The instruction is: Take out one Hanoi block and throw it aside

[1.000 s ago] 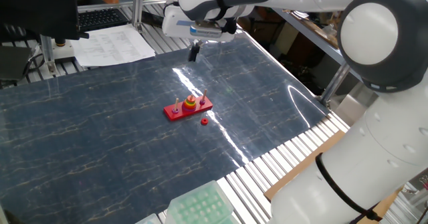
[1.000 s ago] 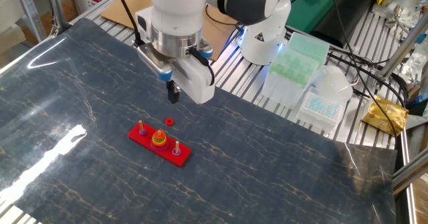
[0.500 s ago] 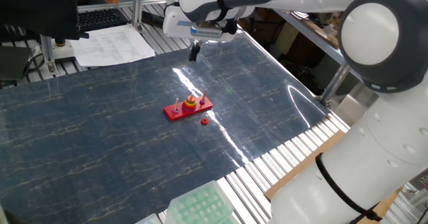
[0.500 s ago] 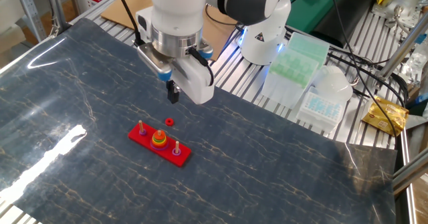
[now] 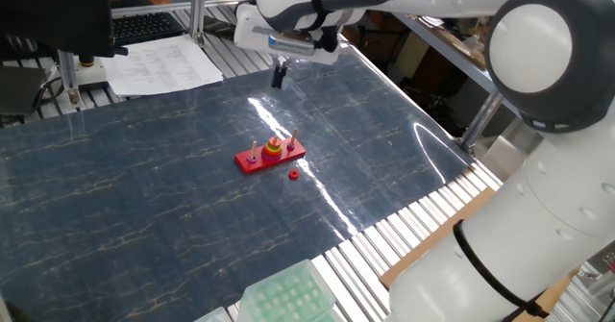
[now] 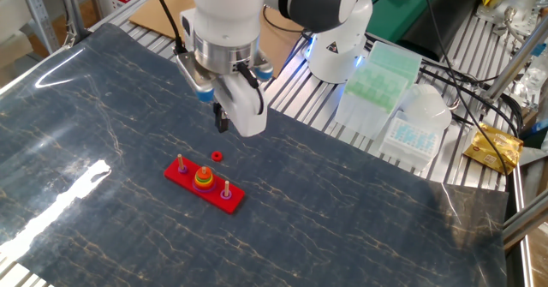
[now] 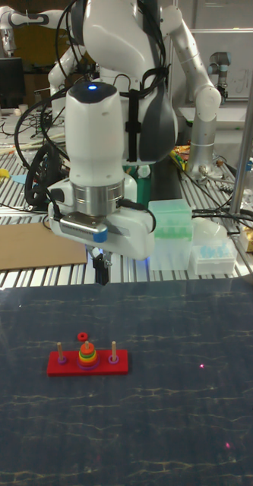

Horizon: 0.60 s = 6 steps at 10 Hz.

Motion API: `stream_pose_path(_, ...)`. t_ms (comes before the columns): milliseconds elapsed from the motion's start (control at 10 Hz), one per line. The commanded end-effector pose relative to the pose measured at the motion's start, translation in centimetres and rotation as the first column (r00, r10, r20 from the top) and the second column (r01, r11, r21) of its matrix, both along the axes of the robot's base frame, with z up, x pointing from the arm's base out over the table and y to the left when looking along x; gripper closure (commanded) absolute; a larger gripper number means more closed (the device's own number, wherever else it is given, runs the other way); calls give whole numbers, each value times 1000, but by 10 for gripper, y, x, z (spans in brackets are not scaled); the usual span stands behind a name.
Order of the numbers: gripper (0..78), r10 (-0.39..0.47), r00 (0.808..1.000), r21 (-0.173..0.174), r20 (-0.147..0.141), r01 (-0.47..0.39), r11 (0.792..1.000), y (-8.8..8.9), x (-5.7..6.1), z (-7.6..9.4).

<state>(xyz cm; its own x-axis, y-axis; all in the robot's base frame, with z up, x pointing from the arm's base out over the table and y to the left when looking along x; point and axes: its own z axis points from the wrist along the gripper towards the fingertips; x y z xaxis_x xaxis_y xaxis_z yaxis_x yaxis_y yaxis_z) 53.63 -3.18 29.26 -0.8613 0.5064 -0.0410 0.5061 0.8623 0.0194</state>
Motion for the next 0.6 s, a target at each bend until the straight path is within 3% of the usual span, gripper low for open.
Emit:
stream_pose_path(100,776,-109,993,11,-35,110,994,0,1,1)
stream_pose_path(400,776,-99,994,9,-36,100,995,0,1,0)
stream_pose_path(600,776,-109,994,0,-32,109,994,0,1,-9)
